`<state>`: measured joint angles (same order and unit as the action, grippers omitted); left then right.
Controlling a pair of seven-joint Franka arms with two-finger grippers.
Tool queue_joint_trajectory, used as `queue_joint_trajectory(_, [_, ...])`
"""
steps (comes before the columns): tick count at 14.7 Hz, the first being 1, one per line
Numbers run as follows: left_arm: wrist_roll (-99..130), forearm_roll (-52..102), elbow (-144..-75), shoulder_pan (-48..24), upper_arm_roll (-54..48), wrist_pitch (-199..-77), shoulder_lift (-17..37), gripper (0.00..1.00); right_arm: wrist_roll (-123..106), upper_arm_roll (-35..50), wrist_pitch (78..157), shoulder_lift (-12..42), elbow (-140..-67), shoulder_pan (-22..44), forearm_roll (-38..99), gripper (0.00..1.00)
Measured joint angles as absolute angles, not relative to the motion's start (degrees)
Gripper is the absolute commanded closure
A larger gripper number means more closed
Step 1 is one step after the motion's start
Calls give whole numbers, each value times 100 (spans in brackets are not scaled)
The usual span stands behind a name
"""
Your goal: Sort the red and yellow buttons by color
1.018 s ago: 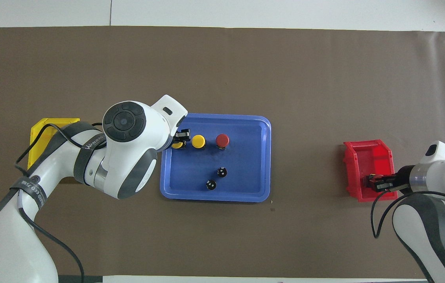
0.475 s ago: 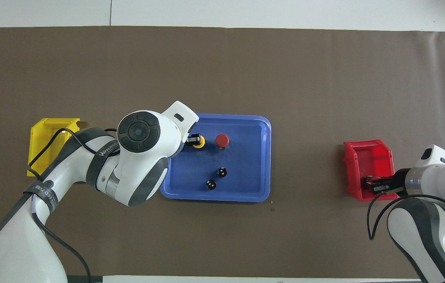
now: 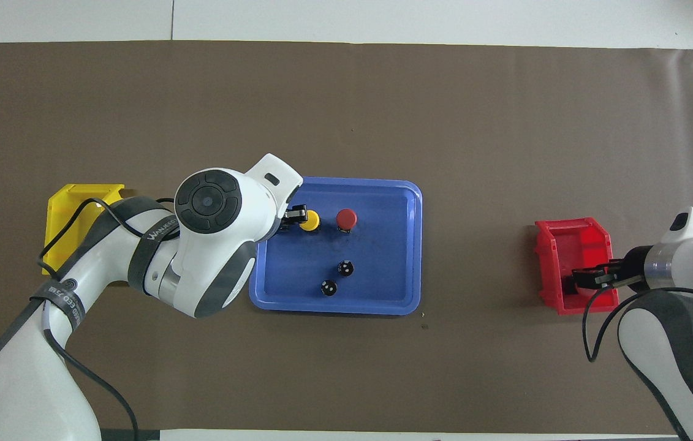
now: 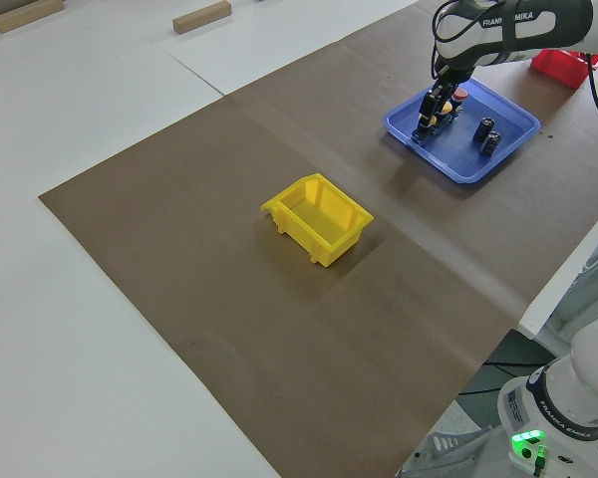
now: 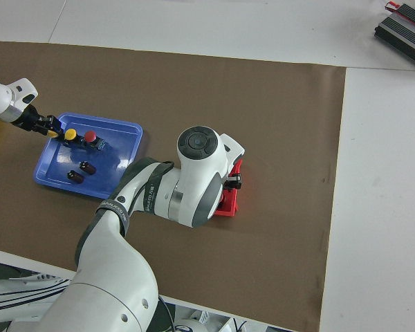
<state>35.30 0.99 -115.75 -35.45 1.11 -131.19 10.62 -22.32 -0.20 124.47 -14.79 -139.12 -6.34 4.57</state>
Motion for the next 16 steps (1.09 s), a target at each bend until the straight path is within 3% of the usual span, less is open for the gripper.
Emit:
queue_joint_trajectory(4, [3530,99,-11577,-3538,118,-13128,1062,41,-1550,99,11262,-1324,-12584,-366,458,12])
queue_joint_trajectory(7, [3529,99,-11580,-3482,123,-13200,1062,42,-690,133,11068,-1185,-12175,139,458,2])
queue_joint_trajectory(11, [3529,99,-11592,-3466,137,-13216,1073,44,352,156,10707,-889,-11596,635,457,1])
queue_joint_trajectory(14, [3530,99,-11596,-3466,137,-13219,1074,68,943,163,10040,-684,-10829,869,457,1])
queue_joint_trajectory(16, [3530,99,-11600,-3466,137,-13221,1075,90,1225,166,9810,-630,-10556,977,457,1])
